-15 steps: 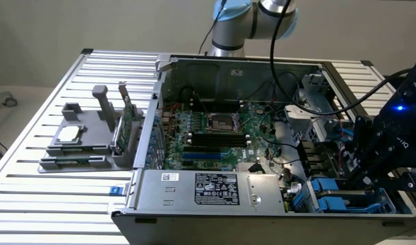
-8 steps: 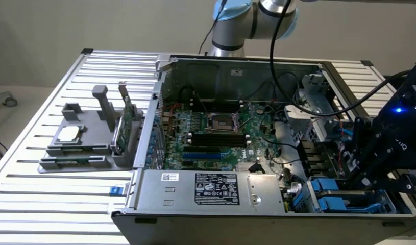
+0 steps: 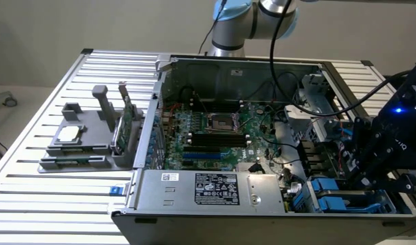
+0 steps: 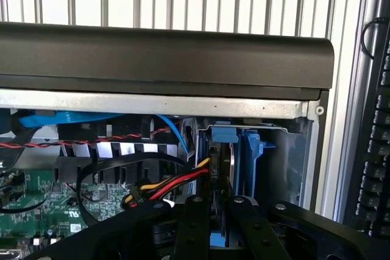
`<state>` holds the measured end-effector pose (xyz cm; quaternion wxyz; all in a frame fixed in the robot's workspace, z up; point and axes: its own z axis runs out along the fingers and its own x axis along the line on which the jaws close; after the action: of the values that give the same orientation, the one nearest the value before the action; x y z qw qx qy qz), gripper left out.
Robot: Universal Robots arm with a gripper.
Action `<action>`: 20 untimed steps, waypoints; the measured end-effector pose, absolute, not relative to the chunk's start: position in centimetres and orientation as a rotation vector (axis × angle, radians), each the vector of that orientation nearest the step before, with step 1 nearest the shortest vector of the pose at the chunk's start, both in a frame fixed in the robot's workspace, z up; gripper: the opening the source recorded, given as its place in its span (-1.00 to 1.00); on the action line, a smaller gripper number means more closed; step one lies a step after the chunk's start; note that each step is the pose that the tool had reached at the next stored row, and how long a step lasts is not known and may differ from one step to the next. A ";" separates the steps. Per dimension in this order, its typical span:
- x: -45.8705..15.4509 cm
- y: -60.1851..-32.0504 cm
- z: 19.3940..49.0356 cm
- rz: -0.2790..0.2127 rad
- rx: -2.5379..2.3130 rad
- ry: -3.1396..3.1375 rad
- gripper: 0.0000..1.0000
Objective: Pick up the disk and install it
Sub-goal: 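Insert the first disk wire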
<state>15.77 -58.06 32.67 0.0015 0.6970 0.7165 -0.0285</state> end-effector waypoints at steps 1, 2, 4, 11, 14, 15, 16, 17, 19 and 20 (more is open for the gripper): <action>15.8 -58.1 32.7 -0.092 2.189 2.250 -0.66; 15.8 -58.1 32.7 -0.095 2.191 2.251 -0.66; 15.7 -58.1 32.7 -0.100 2.195 2.252 -0.66; 15.7 -58.1 32.9 -0.105 2.203 2.251 -0.16; 15.7 -58.1 33.2 -0.109 2.207 2.252 0.07; 15.7 -58.1 33.3 -0.111 2.208 2.252 0.07; 15.6 -58.1 33.5 -0.110 2.209 2.252 0.20; 15.6 -58.1 33.7 -0.110 2.210 2.252 0.20; 15.4 -58.1 34.0 -0.106 2.214 2.253 0.20; 15.3 -58.2 34.1 -0.105 2.216 2.253 0.20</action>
<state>15.28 -58.17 34.11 -0.0102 0.7008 0.7125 -0.0331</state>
